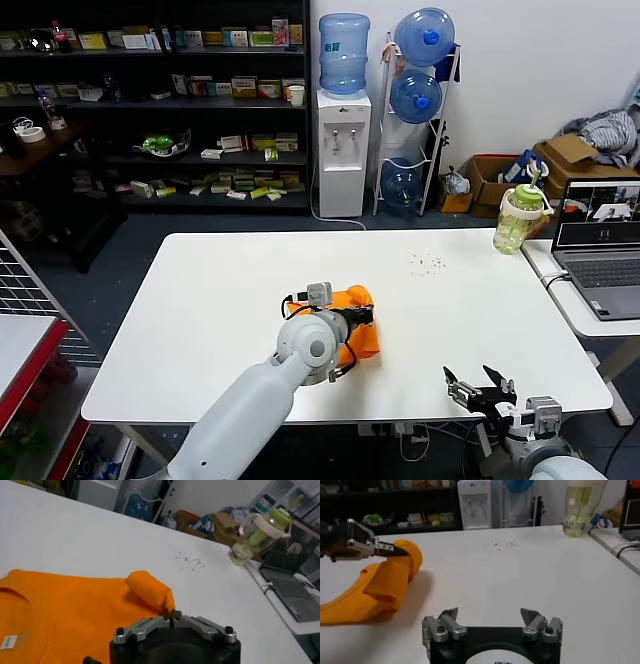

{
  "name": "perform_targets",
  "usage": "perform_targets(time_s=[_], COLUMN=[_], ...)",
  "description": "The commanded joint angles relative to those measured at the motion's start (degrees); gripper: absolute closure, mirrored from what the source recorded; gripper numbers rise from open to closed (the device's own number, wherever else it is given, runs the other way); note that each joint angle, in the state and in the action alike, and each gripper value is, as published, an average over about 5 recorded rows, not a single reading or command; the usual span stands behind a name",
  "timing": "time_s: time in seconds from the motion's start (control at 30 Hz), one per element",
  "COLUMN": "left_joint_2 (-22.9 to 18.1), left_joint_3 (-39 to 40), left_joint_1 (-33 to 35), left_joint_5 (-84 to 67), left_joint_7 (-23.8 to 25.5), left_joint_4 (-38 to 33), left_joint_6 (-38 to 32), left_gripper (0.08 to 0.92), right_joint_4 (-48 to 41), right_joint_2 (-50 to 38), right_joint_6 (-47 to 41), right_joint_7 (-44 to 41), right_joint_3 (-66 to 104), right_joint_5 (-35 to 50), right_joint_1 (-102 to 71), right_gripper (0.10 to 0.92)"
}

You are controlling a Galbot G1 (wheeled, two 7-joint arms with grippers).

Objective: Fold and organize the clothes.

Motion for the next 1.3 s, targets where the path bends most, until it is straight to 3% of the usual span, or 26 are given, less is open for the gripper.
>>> perform_targets(time_s=[0.03,0.17,0.27,0.37,0.5,0.6,0.73,0.93,1.13,1.3], left_joint_2=[-5.4,-4.3,-0.5,6.0,15.3,17.9,17.0,10.9,3.7,0.7], left_joint_3=[1.3,-1.0,-4.8,-10.1,-19.0,-26.5,-35.1,-40.1,-41.6,-43.5], left_joint_1=[-1.3,1.3,5.6,10.9,23.0,33.8,44.7,52.6,56.0,58.1], left_joint_5=[2.8,3.4,4.6,9.3,19.0,27.0,36.1,44.9,50.1,50.9], left_joint_7=[1.2,3.6,6.9,12.9,24.9,33.0,40.9,46.8,49.2,51.5], left_joint_4=[3.2,-0.1,-6.5,-13.1,-20.0,-21.9,-21.3,-20.8,-21.2,-21.3], left_joint_6=[0.0,-1.2,-2.6,-4.4,-10.6,-17.8,-29.5,-40.8,-48.6,-53.1], left_gripper=[0.900,0.855,0.775,0.688,0.576,0.489,0.368,0.210,0.178,0.177], right_joint_4=[-0.2,-1.0,-1.8,-2.6,-3.9,-6.3,-10.3,-11.9,-11.3,-10.6], right_joint_2=[0.1,-0.4,-1.2,-2.3,-2.7,-2.3,-1.2,1.5,5.5,9.4], right_joint_6=[2.9,10.0,14.6,17.9,21.5,24.5,28.8,33.6,38.8,42.9], right_joint_7=[-1.6,-4.8,-7.7,-9.9,-11.9,-13.3,-15.4,-17.2,-18.7,-19.0], right_joint_3=[0.6,1.1,2.7,4.6,6.9,8.0,8.8,9.1,9.5,10.6], right_joint_5=[-0.3,-1.5,-2.8,-3.0,-3.9,-6.1,-7.0,-6.9,-10.6,-14.7], right_joint_1=[-0.3,0.2,0.6,0.6,0.4,0.9,2.3,3.0,1.6,-0.1], right_gripper=[0.203,0.203,0.203,0.203,0.203,0.203,0.203,0.203,0.203,0.203])
